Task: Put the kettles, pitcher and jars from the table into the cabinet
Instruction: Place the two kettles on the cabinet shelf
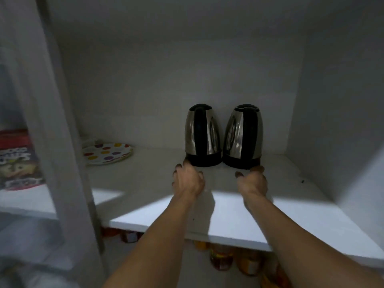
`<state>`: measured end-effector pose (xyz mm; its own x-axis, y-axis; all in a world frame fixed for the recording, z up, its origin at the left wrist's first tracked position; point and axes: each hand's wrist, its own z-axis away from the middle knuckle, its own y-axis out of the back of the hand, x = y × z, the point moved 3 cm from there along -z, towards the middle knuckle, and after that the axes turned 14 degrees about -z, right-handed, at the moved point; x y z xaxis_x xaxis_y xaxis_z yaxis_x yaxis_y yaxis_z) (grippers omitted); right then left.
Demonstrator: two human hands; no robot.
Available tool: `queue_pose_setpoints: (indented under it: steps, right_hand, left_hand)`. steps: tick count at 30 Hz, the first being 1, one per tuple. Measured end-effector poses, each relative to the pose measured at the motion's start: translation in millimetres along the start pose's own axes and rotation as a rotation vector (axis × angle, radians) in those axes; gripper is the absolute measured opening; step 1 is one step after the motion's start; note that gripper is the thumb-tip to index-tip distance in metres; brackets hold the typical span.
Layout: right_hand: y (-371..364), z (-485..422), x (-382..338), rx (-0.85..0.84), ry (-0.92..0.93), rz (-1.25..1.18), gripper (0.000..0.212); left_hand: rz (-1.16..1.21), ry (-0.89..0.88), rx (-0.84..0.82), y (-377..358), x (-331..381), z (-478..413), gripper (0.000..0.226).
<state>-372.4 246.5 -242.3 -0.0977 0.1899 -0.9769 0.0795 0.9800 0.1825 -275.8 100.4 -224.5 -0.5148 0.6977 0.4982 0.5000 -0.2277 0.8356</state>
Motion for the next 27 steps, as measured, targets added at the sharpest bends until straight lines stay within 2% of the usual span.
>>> queue_pose_setpoints:
  steps: [2, 3, 7, 12, 17, 22, 27]
  right_hand:
    - [11.3, 46.7, -7.3, -0.009, 0.062, 0.000, 0.044]
    - [14.4, 73.3, -10.2, -0.034, 0.095, 0.013, 0.040]
    - [12.6, 194.1, -18.9, -0.169, 0.204, 0.095, 0.047]
    - [-29.2, 334.8, -59.0, -0.432, 0.318, 0.119, 0.058]
    - [-90.2, 480.7, -99.0, -0.721, 0.533, 0.124, 0.063]
    - [-141.8, 638.1, -121.5, -1.053, 0.649, 0.108, 0.064]
    - [-170.2, 786.8, -130.6, -1.385, 0.803, 0.081, 0.063]
  left_hand:
    - [-0.016, -0.009, 0.034, 23.7, -16.3, 40.3, 0.052]
    - [-0.025, -0.017, 0.058, 37.7, -26.8, 61.8, 0.052]
    - [-0.164, 0.008, 0.174, 95.8, -88.4, 152.3, 0.050]
    - [-0.390, 0.128, 0.229, 199.9, -189.4, 244.9, 0.069]
    - [-0.544, 0.389, 0.356, 311.8, -293.2, 332.8, 0.078]
    - [-0.683, 0.718, 0.414, 397.2, -389.1, 438.1, 0.080]
    - [-0.714, 1.066, 0.446, 457.3, -455.9, 555.0, 0.078]
